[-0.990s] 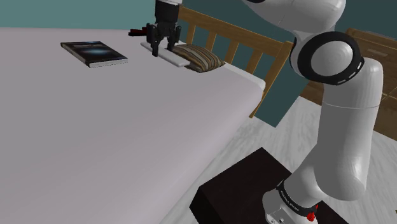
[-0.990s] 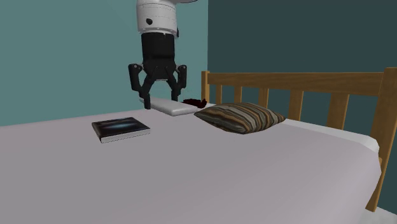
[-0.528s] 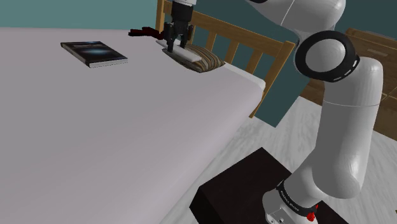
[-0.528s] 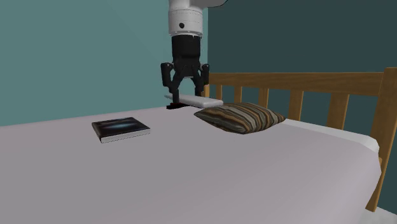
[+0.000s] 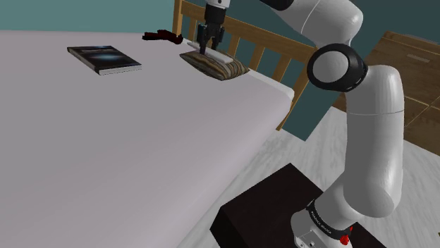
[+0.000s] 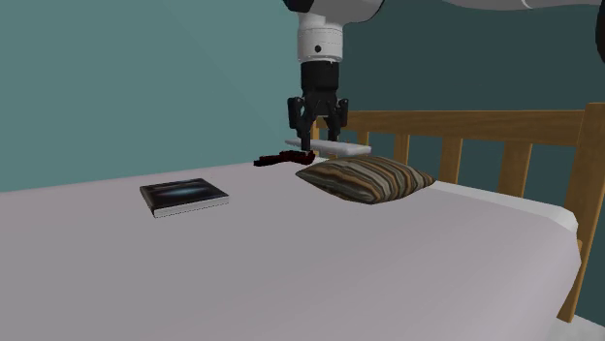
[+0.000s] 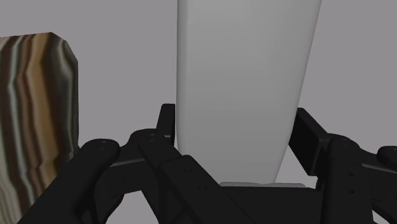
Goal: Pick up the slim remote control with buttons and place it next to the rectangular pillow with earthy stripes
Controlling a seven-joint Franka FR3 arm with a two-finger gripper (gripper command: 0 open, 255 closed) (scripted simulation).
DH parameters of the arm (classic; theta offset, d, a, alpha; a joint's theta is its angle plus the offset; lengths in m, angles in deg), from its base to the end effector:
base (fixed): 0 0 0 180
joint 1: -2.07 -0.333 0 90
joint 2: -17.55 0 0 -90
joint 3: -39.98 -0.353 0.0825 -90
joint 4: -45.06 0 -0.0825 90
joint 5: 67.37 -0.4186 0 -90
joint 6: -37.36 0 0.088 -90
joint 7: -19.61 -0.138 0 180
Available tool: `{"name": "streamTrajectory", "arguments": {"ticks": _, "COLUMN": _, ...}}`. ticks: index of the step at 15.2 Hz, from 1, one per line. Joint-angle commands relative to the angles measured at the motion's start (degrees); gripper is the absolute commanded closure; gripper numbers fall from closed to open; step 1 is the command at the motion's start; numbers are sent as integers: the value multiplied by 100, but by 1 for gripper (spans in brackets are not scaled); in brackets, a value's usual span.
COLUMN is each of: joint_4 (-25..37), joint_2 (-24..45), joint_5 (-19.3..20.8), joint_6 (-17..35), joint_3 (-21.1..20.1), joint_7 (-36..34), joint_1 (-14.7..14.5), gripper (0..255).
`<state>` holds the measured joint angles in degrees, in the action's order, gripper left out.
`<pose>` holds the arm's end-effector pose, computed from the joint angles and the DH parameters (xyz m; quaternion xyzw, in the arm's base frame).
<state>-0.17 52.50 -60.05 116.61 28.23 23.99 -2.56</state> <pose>0.7403 0.1371 0.5930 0.9885 0.1510 -0.0034 0.0047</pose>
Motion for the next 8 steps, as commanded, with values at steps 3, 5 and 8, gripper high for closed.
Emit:
{"name": "streamTrajectory", "arguments": {"ticks": 3, "joint_4": -628, "joint_2": -229, "joint_5": -48, "joint_6": 401, "joint_3": 0, "joint_7": 84, "joint_1": 161, "gripper": 255}}
{"name": "streamTrajectory", "arguments": {"ticks": 5, "joint_4": -988, "joint_2": -350, "joint_5": -68, "joint_6": 639, "joint_3": -7, "joint_7": 76, "joint_1": 201, "gripper": 255}}
{"name": "streamTrajectory", "arguments": {"ticks": 8, "joint_4": -1443, "joint_2": -483, "joint_5": -90, "joint_6": 959, "joint_3": -12, "joint_7": 67, "joint_1": 248, "gripper": 255}}
